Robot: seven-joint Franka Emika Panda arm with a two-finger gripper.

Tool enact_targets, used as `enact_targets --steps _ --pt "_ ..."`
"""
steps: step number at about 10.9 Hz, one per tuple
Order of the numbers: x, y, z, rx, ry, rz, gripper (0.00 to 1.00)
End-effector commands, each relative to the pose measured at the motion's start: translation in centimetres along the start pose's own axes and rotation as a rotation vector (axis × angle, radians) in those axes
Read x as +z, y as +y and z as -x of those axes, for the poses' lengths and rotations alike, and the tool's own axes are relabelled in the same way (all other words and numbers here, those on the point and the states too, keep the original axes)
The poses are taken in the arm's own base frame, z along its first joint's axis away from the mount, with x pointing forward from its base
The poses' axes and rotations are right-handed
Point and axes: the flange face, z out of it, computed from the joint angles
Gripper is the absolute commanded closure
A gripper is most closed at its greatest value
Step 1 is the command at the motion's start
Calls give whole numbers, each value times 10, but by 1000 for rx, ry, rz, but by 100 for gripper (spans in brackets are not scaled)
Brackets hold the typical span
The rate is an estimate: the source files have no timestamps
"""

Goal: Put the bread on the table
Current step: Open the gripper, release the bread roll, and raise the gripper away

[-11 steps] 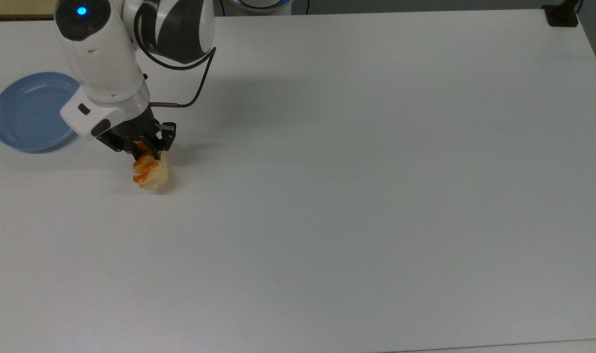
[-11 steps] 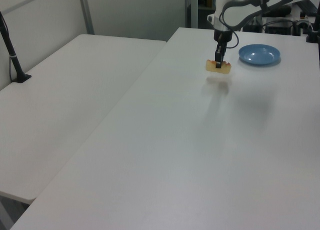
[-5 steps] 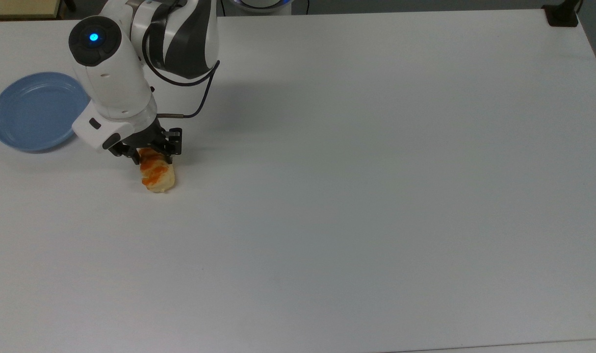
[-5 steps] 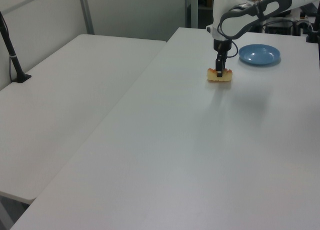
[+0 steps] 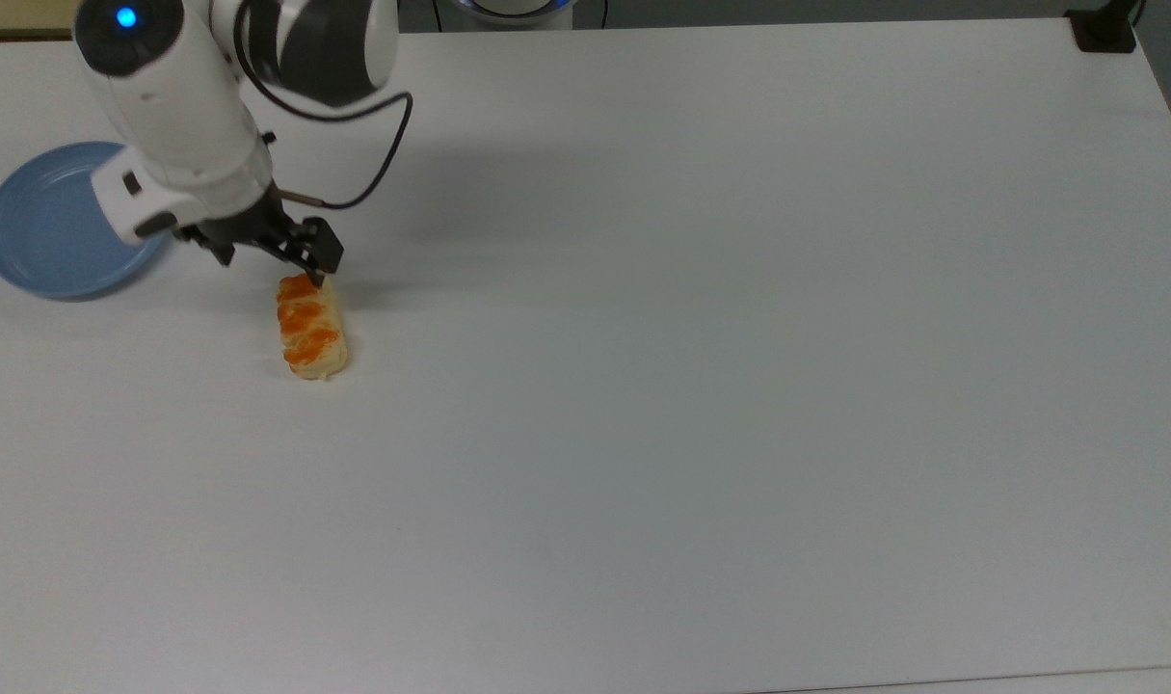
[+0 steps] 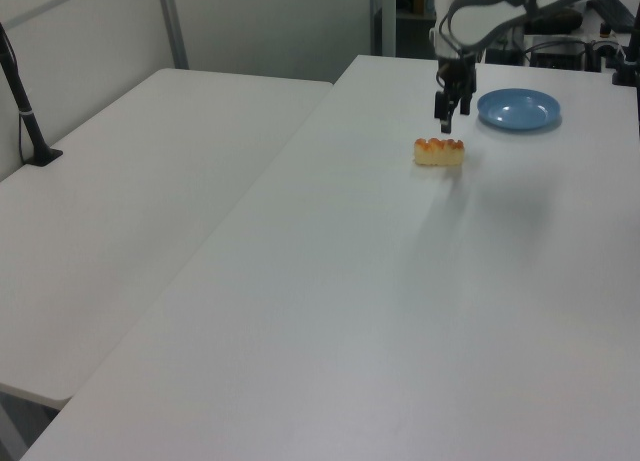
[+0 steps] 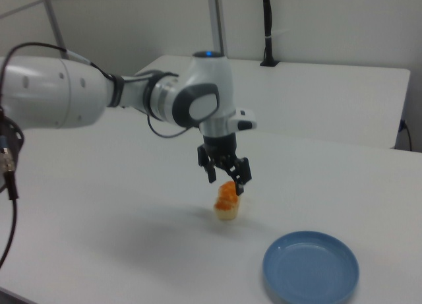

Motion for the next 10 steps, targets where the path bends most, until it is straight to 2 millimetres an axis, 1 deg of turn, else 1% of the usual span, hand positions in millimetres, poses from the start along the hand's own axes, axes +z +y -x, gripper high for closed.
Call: enact_targets --steps 1,3,5,6,8,9,10 --pt "-93 11 45 175 -1 -12 0" --pt "-141 12 69 179 23 -23 0" --pt "-193 14 92 181 106 -58 0" --pt "-212 12 104 177 117 -74 0" --pt "-237 -1 127 90 106 -76 0" --pt "-244 -18 133 16 104 -67 0" --pt "-246 -26 133 -9 106 -60 0"
